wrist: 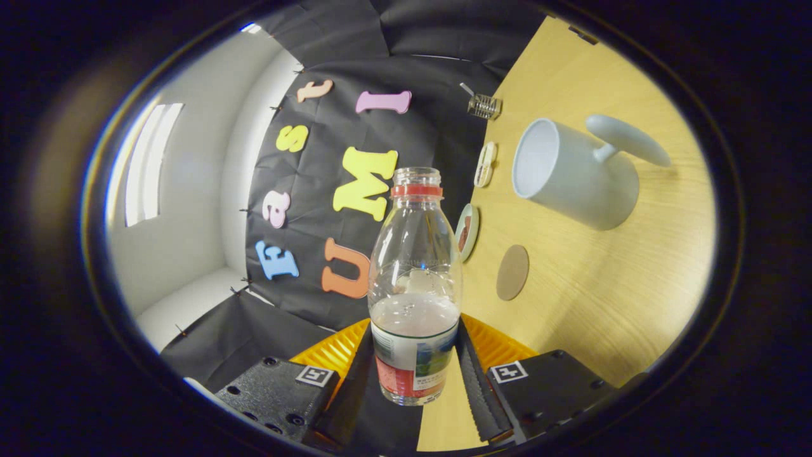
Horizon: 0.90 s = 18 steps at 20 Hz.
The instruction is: Take the bottle from table, then pour the juice into the cup, finally place the bottle on the coaster
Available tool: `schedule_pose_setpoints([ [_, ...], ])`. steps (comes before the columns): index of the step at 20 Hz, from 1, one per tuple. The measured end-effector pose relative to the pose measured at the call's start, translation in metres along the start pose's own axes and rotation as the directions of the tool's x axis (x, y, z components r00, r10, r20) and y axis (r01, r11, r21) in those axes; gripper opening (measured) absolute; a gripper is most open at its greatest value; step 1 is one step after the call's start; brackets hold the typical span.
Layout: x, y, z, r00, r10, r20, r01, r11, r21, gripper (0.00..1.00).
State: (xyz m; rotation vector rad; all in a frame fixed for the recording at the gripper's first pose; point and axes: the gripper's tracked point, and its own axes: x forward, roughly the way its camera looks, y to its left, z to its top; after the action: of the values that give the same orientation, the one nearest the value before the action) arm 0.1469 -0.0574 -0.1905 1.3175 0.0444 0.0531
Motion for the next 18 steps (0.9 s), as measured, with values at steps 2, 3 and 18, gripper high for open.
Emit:
schedule_pose_setpoints([
  [2,0.002,-0.001,-0.001,1.0,0.003,0.006,-0.003,0.999,0.043,0.75],
  [3,0.004,-0.001,0.001,1.0,0.005,0.013,-0.005,0.998,0.065,0.75],
  [18,0.02,0.006,0.012,0.999,-0.012,0.053,-0.002,0.966,0.259,0.74],
])
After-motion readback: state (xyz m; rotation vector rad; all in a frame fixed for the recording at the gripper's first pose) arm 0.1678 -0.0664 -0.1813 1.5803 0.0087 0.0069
